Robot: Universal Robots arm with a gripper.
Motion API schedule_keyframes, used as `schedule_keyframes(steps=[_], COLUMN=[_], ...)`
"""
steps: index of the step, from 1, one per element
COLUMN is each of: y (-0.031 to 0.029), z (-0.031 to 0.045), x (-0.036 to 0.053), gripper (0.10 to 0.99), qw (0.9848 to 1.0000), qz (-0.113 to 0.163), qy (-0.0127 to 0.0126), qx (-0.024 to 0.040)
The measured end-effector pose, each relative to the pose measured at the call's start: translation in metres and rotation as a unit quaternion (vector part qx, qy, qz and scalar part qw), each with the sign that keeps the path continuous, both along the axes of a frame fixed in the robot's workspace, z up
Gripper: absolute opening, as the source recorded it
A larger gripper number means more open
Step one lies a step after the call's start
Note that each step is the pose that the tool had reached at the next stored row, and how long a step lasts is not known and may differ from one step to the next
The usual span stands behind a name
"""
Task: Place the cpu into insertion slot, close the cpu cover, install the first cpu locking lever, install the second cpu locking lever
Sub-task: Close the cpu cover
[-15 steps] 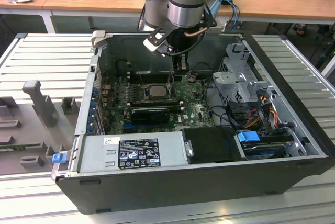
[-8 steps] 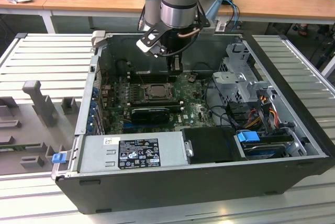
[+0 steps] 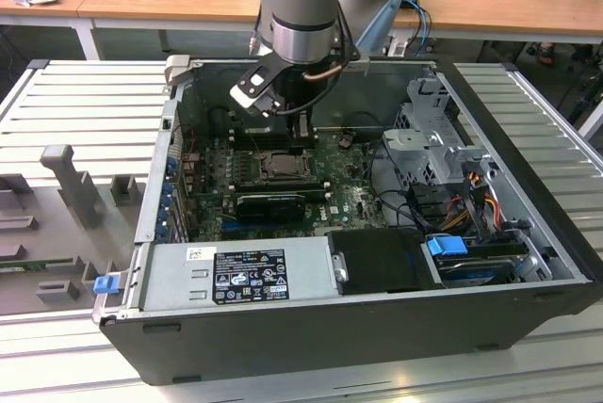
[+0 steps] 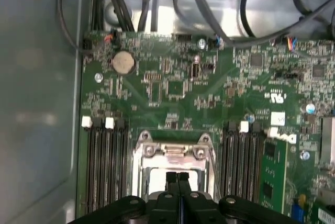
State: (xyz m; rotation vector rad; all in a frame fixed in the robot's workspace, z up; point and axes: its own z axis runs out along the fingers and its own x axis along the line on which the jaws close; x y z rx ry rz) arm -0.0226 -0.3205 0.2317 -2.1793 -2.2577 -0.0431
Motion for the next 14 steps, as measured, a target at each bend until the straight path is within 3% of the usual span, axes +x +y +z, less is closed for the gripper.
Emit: schedule_keyframes(steps=[14], y=[0.0000], z=[-0.0002], x=[-0.0206], gripper=[0.106], qw=[1.0000], qz=[0.000], qy=[0.0000], qx=[0.0000])
